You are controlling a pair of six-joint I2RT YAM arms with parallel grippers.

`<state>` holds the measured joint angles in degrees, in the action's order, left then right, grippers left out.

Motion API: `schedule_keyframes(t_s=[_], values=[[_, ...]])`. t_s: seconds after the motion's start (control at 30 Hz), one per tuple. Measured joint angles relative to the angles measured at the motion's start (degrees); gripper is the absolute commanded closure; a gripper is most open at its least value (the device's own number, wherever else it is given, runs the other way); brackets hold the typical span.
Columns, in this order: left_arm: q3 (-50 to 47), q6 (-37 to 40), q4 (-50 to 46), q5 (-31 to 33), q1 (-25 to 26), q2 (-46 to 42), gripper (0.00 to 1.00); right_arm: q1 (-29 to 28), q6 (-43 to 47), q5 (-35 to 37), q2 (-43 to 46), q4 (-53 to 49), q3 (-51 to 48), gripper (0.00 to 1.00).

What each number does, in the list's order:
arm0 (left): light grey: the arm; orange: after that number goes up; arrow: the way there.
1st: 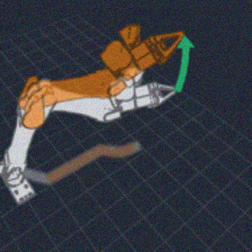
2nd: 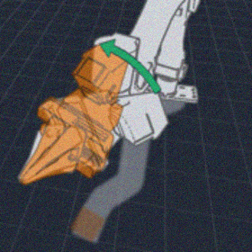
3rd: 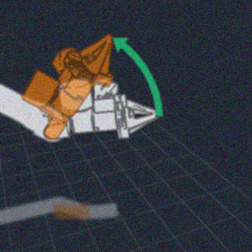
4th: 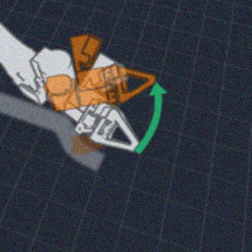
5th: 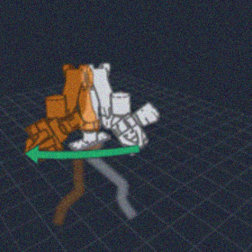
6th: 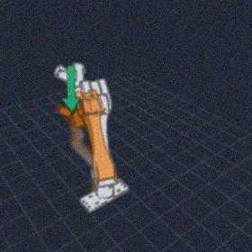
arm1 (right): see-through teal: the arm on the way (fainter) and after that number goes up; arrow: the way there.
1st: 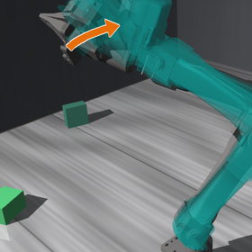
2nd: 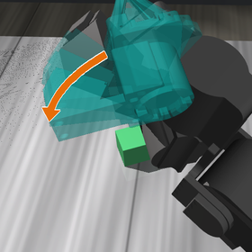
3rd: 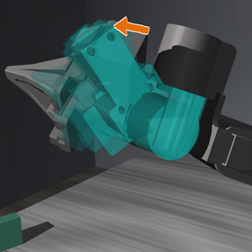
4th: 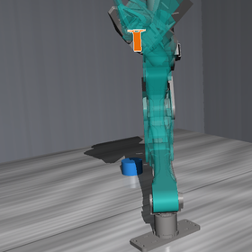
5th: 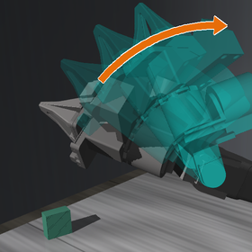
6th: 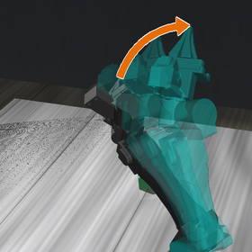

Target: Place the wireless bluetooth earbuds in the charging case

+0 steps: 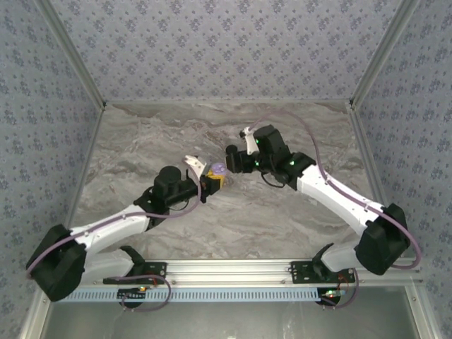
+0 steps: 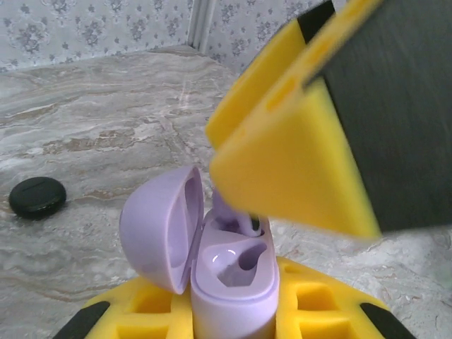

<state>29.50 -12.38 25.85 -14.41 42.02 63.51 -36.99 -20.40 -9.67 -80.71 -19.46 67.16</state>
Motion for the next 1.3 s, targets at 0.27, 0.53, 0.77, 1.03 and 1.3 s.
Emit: schedule_keyframes(t_s=[0.27, 0.53, 0.77, 1.03, 1.3], values=[[0.00, 0.59, -11.37, 5.16, 0.00, -12.33, 0.85, 2.84, 2.95, -0.42, -19.67, -7.72, 14.34, 0.45], [0.00, 0.59, -19.34, 7.69, 0.00, -19.28, 0.85, 2.67, 5.29, -4.09, -32.17, -11.50, 25.05, 0.46], [0.00, 0.57, -22.71, 8.55, 0.00, -22.75, 0.85, 2.12, 6.73, -6.03, -40.92, -13.38, 35.56, 0.47], [0.00, 0.55, -24.76, 9.20, 0.00, -25.07, 0.85, 1.70, 8.00, -6.23, -51.93, -17.66, 48.48, 0.47], [0.00, 0.55, -25.33, 9.35, 0.00, -25.22, 0.85, 1.55, 8.48, -5.75, -58.71, -22.82, 58.10, 0.50]])
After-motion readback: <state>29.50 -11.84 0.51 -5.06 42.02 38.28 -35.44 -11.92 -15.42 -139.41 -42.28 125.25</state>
